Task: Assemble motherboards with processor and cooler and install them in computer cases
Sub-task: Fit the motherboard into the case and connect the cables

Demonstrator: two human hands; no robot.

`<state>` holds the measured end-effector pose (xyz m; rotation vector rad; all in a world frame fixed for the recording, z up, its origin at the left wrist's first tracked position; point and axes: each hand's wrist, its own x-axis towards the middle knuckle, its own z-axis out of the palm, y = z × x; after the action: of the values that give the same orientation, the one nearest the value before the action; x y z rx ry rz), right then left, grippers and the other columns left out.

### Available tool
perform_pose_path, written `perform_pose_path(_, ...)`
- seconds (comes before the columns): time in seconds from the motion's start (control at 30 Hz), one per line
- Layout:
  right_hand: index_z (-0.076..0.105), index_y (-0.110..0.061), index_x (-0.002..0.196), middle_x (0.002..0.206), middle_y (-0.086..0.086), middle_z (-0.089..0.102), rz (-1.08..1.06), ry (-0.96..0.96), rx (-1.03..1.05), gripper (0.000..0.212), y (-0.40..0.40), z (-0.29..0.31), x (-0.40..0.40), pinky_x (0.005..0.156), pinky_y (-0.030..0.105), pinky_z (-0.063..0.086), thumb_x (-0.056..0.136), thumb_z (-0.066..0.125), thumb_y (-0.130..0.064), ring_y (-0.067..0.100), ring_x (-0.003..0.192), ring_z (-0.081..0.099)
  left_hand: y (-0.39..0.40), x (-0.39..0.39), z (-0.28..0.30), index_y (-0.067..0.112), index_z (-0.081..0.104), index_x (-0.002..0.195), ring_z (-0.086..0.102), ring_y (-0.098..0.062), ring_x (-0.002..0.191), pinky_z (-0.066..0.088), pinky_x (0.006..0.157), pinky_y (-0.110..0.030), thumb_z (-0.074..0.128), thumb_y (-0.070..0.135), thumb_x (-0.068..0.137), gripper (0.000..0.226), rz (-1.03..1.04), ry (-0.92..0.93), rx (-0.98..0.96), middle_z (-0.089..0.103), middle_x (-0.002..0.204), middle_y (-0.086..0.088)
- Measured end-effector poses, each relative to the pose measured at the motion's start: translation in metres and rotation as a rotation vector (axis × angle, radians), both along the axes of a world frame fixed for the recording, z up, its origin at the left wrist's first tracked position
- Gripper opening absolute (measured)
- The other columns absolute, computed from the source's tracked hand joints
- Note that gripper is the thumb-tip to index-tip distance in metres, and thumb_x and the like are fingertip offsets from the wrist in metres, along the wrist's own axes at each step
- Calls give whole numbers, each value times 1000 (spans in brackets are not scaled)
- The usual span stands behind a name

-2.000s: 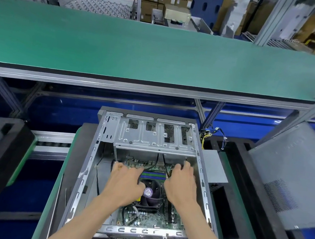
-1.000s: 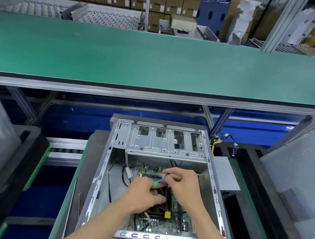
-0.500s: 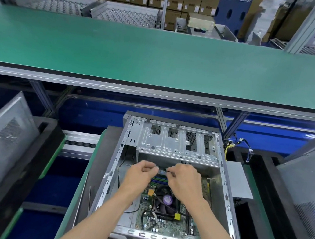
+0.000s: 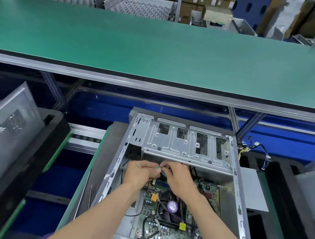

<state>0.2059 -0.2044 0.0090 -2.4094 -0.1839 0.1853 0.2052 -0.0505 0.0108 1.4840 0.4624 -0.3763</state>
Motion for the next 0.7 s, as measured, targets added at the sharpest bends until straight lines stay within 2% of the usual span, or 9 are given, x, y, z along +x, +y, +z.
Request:
perform_pose_path(0.1,71,-25,102,82,-14,70,-32,37,83,15,-2,-8,2,67,11,46,94,64,-15,-2,75,61,1,3,0,8,77,90,74,-14,72,53,61,-16,80,0,81,13,28,15,2,77,78,-9)
perform_pose_path(0.23,74,-29,94,80,-19,70,-30,-5,105,12,0,-13,3,72,13,48,93,70,-18,-4,78,62,2,4,-2,13,78,87,71,-4,67,50,58,-13,84,5,77,14,23,16,5,77,77,-2)
perform_pose_path(0.33,74,-30,90,77,-15,71,-52,-16,123,16,0,-16,2,69,21,50,94,68,-15,3,75,62,2,2,-1,11,79,84,74,-9,72,53,67,-16,85,1,74,16,-10,-9,-17,77,78,-6)
perform_pose_path(0.43,75,-29,97,79,-7,74,-58,-16,126,17,-2,-17,1,70,31,52,96,65,-15,12,69,63,1,2,0,14,79,76,75,-16,76,55,76,-21,87,-2,70,19,-27,-56,-16,77,78,-10)
perform_pose_path(0.53,76,-27,105,88,0,77,-53,-11,131,19,-2,-17,2,80,41,56,96,64,-15,26,83,69,1,1,1,12,78,73,74,-17,76,56,79,-24,89,-1,67,19,-30,-96,-9,76,78,-12)
perform_pose_path(0.63,76,-27,107,89,-3,77,-52,-19,135,20,-2,-15,1,80,40,56,97,63,-15,24,83,69,0,1,1,11,77,72,74,-16,74,57,77,-23,90,0,65,19,-30,-108,8,76,78,-12)
perform_pose_path(0.7,75,-26,108,91,-7,76,-53,-22,132,19,-2,-16,1,78,34,55,97,63,-15,20,84,69,0,1,2,10,76,74,73,-15,73,55,75,-22,91,1,65,19,-28,-108,15,75,78,-12)
